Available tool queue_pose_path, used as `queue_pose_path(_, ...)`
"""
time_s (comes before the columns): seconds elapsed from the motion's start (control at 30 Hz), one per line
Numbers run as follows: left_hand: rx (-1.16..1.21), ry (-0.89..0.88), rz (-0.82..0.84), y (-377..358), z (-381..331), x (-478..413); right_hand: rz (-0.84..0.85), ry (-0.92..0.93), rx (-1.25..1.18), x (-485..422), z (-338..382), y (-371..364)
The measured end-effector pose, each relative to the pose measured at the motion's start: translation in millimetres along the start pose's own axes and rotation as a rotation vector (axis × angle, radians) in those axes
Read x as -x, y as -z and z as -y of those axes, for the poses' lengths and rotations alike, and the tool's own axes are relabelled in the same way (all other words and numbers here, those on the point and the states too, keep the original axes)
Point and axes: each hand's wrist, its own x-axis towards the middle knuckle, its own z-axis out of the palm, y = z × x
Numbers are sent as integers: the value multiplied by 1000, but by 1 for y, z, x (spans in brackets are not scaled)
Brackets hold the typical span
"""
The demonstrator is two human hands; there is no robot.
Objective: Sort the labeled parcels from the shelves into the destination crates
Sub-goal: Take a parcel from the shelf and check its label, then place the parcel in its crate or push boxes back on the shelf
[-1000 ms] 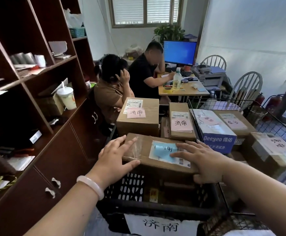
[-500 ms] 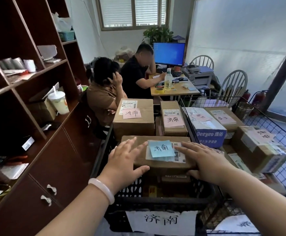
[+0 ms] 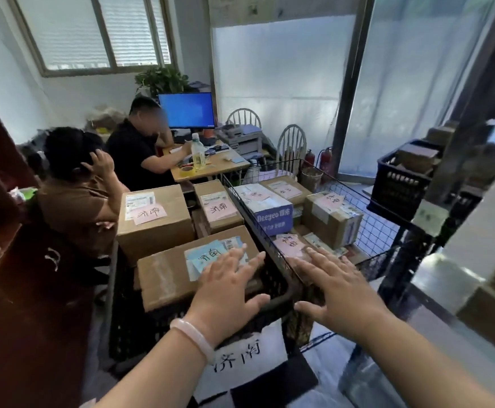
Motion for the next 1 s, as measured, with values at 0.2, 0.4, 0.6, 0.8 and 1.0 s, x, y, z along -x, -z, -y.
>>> queue_pose_path(0.2, -16, -255, -35, -30, -77, -3, -121, -320, 45, 101, -20, 14)
queue_pose_path(0.4, 92, -550, 36, -63, -189, 8, -146, -643, 94, 216, -48, 29)
queue_pose_path(0.6, 207, -783, 131, -83, -299, 45, -201, -902, 175, 326, -80, 49)
queue_pose_path(0.8, 238, -937, 103, -96, -381, 71, -270, -1058, 143, 394, -109, 60)
queue_pose_path(1.0, 338, -939, 101, -101, -478, 79, -355, -1103, 107, 451, -162, 84)
